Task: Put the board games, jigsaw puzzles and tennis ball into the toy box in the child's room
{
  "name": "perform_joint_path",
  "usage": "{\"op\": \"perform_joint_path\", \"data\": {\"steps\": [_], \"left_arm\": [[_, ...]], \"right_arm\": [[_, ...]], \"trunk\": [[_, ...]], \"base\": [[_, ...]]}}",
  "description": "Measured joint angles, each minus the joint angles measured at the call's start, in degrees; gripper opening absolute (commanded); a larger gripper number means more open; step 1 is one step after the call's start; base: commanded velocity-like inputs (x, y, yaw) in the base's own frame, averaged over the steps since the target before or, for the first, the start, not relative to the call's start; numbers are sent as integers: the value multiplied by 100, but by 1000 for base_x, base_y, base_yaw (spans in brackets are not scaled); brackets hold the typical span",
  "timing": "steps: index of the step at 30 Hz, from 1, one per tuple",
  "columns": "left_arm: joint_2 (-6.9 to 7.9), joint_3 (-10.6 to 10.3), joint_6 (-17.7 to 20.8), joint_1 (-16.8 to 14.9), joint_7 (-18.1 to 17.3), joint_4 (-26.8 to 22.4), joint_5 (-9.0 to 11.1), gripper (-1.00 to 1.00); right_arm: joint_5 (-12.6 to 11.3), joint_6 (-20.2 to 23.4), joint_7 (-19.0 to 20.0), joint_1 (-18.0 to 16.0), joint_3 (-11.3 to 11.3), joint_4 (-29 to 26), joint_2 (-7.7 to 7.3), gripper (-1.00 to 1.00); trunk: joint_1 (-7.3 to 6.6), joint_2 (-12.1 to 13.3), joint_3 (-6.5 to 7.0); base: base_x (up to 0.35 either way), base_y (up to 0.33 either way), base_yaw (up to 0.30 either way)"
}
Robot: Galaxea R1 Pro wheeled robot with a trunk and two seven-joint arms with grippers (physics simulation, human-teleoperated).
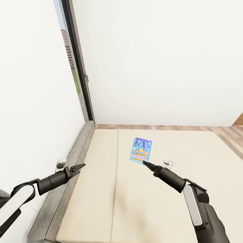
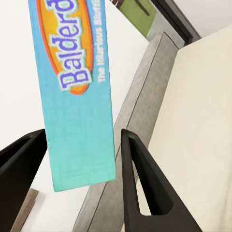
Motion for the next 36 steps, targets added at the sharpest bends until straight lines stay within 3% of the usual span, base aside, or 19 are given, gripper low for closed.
{"op": "perform_joint_path", "data": {"steps": [9,16,36], "left_arm": [[1,6,-2,0,0,0,0,100],[-6,7,-7,0,8,0,-2,100],[-7,0,-9,0,9,3,-2,100]], "right_arm": [[-56,-2,-212,0,-18,65,-20,-100],[-64,-283,-233,0,-3,129,-15,-100],[-44,-329,-231,0,7,137,-9,-100]], "trunk": [[0,0,0],[0,0,5],[0,0,181]], "base": [[0,0,0],[0,-16,0],[0,-28,0]]}}
